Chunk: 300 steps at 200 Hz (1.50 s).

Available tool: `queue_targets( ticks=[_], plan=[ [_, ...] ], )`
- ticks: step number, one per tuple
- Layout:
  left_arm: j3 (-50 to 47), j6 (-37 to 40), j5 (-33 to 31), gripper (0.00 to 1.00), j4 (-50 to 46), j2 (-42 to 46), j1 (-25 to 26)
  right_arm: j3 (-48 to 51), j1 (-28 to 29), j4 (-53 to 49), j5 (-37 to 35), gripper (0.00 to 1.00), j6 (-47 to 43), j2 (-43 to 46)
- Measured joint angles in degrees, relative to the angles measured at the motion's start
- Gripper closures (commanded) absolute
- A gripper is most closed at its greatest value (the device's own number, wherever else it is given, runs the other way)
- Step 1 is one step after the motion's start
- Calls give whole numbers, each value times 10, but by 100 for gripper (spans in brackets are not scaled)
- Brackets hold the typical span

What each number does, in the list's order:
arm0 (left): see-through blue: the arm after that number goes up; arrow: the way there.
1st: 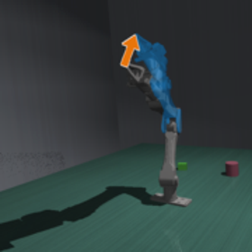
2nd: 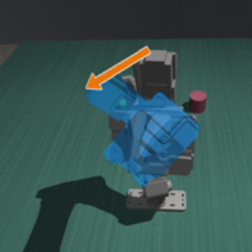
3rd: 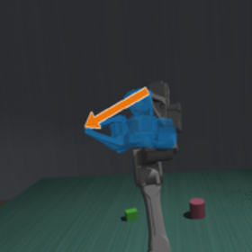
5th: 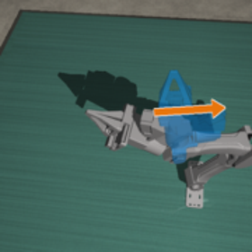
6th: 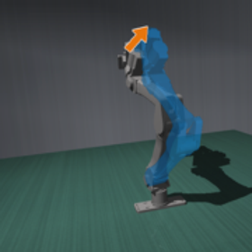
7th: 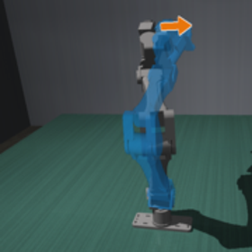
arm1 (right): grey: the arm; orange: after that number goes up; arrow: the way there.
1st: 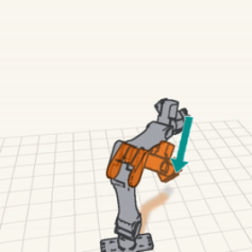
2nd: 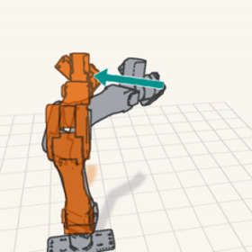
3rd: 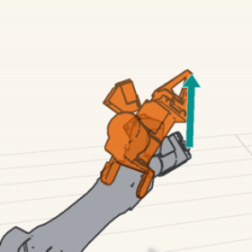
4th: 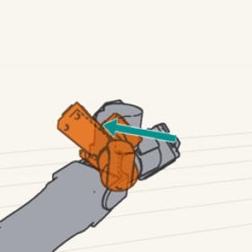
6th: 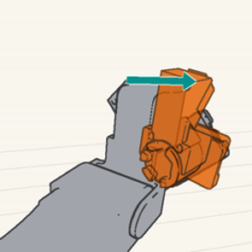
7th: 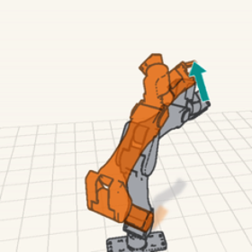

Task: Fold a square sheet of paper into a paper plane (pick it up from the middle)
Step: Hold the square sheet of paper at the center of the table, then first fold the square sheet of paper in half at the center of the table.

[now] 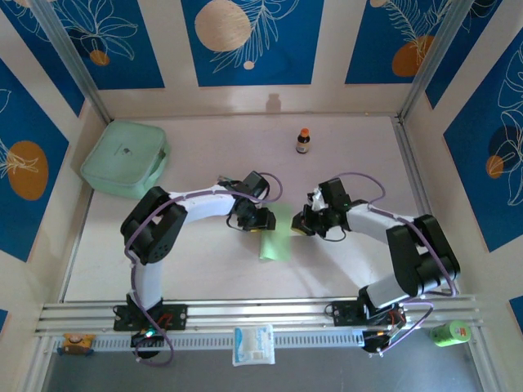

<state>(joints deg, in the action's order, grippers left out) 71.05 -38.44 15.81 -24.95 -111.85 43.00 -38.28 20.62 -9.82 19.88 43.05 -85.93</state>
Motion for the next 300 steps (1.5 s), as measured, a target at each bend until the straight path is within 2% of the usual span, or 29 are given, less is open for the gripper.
queue_targets(
  ticks=[63, 126, 179, 209, 231, 254, 278, 300],
  plan=[
    [0, 0, 0, 52, 0, 0, 0, -22, 52, 19, -25, 100, 19, -51],
    [0, 0, 0, 52, 0, 0, 0, -31, 62, 37, -28, 100, 23, -94],
    [-10, -3, -5, 46, 11, 15, 4, -31, 52, 38, -17, 98, -41, -99],
    [-32, -5, -61, 44, 13, 57, 0, -49, 43, 31, 17, 98, -90, -122],
    [-54, -9, -80, 54, 22, 114, -13, -70, 42, 27, 33, 98, -117, -143],
    [-89, -11, -56, 77, 73, 170, -32, -80, 40, 25, 39, 98, -132, -153],
    [-128, -19, 11, 100, 159, 182, -56, -83, 36, 21, 45, 99, -135, -157],
    [-153, -35, 71, 100, 228, 167, -67, -86, 33, 17, 50, 100, -135, -161]
  ],
)
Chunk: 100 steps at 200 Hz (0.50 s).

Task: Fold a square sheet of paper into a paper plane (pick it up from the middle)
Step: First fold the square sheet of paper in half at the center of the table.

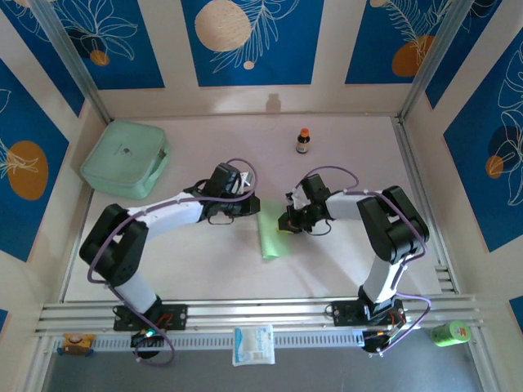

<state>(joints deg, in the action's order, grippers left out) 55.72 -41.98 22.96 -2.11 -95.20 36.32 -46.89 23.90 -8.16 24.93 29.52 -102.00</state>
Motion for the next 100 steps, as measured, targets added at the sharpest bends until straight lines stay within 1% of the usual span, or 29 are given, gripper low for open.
queue_targets(
  ticks=[23, 45, 71, 100],
  plan=[
    [-7, -19, 51, 100, 68, -36, -2, -2, -2, -2, 6, 100, 0, -2],
    [-11, -41, 83, 100, 115, -69, -2, -2, -2, -4, 6, 100, 0, -3],
    [-22, -56, 99, 100, 140, -89, -2, -3, -2, -4, 6, 100, 1, -3],
    [-32, -58, 101, 100, 148, -95, -2, -3, -2, -4, 6, 100, 1, -3]
  ],
)
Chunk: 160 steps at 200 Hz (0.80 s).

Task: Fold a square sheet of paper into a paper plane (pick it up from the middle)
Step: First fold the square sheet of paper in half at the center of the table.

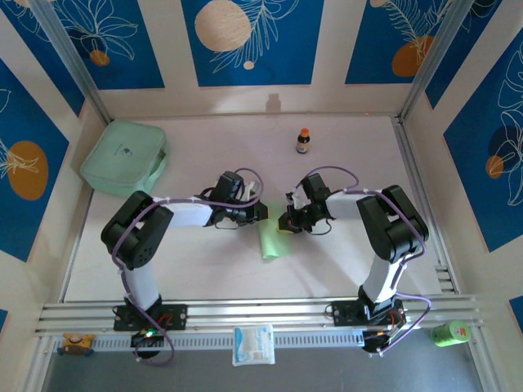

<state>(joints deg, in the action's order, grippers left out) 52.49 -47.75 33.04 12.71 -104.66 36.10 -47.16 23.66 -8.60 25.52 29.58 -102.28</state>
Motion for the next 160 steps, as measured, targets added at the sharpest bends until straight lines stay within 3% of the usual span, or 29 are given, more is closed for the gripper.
queue_targets(
  ticks=[80, 160],
  plan=[
    [-3, 5, 2, 100, -2, -20, -9, 0, 0, 0, 0, 100, 4, 0],
    [-13, 61, -18, 100, -42, -28, -10, 0, 0, 0, -1, 100, 9, 0]
  ],
)
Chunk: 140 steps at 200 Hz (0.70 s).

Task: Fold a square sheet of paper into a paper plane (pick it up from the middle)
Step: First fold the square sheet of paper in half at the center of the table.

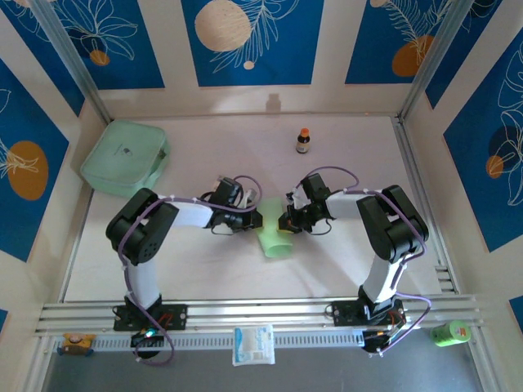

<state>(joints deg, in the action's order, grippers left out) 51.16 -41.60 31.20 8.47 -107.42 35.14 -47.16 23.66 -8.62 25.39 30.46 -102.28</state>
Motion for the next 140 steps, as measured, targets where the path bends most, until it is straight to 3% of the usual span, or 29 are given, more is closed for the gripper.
queue_targets(
  ticks=[44, 140],
  plan=[
    [38, 6, -8, 100, -51, 1, -7, 0, 0, 0, 0, 100, 0, 0],
    [53, 2, 3, 100, -38, -31, -31, 0, 0, 0, 0, 100, 6, 0]
  ],
)
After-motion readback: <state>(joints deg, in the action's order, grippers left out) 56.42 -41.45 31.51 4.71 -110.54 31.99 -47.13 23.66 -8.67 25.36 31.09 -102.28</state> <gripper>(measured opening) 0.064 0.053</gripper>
